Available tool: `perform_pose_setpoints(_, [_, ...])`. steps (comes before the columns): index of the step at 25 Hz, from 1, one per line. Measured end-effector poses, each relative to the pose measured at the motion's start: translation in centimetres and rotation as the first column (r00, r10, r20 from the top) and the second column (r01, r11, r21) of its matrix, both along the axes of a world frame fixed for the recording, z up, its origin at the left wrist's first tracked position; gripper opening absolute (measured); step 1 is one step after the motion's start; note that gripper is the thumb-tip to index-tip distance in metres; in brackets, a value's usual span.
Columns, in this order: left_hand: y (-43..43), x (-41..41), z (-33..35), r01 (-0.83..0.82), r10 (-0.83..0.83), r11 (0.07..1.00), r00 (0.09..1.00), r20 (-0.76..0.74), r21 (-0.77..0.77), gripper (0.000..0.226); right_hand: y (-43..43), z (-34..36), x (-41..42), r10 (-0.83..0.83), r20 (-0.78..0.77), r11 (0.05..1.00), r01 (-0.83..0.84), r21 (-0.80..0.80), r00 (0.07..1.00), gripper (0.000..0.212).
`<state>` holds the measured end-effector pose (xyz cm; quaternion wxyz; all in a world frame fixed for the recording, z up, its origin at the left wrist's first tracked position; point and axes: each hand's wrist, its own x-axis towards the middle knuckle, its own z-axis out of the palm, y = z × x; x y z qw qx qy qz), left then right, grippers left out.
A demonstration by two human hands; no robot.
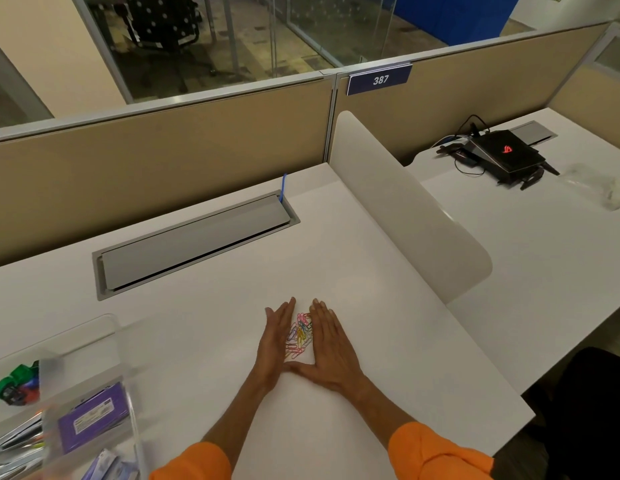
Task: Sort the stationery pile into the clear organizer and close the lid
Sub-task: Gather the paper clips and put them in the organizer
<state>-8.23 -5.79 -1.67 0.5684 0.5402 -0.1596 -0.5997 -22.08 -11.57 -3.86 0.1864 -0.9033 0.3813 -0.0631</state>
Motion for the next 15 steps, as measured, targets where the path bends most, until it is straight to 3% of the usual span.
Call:
perform_pose_setpoints(2, [0.0, 0.9, 0.0, -0.145, 0.140, 0.989, 0.961, -0.237, -0.004, 0.077, 0.3, -0.2, 0.7, -0.028, -0.005, 0.999, 0.028, -0.016, 1.000, 0.120])
perform_pose_setpoints(5, [0.3, 2.2, -0.2, -0.260, 0.240, 0.966, 0.889, -0.389, 0.000, 0.089, 0.7, -0.3, 1.5, -0.054, 0.002, 0.998, 0.054, -0.029, 0.999, 0.115])
perform_pose_setpoints(10, [0.9, 2.7, -0.7, -0.369, 0.334, 0.929, 0.834, -0.440, 0.006, 0.090, 0.8, -0.9, 2.4, -0.086, 0.032, 0.995, 0.087, -0.050, 0.996, 0.094])
perform_pose_setpoints(15, [1.6, 2.9, -1.0, -0.443, 0.415, 0.896, 0.805, -0.425, 0.034, 0.085, 0.4, -1.3, 3.2, -0.149, 0.123, 0.980, 0.163, -0.115, 0.981, 0.049])
